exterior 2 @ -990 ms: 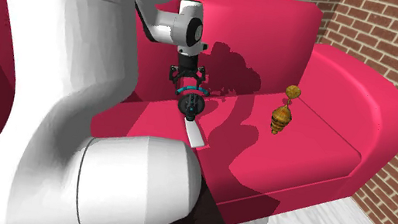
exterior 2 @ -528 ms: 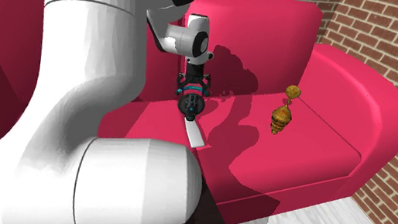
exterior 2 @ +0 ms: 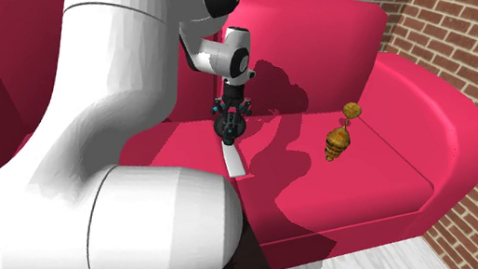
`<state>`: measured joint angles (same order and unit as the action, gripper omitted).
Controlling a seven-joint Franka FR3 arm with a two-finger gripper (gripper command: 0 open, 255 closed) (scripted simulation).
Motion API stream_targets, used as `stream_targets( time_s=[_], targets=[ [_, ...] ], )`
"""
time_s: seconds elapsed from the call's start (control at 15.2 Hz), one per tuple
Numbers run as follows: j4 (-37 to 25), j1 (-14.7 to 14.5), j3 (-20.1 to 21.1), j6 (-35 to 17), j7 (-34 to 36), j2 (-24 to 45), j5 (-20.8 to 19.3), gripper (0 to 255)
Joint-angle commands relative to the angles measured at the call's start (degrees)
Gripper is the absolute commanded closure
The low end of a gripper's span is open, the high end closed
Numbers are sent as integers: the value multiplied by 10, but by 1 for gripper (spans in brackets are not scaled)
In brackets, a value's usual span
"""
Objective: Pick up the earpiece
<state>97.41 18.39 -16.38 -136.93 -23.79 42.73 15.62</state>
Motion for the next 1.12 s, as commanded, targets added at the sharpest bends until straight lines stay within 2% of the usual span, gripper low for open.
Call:
stream_targets(
  time_s=[0.0,0.46,1.06],
  targets=[
    [0,0,0,0,0,1,0,255],
    [0,0,0,-1,0,1,0,255],
    [8,-10,-14,41,8,-49,-15,255]
  ],
)
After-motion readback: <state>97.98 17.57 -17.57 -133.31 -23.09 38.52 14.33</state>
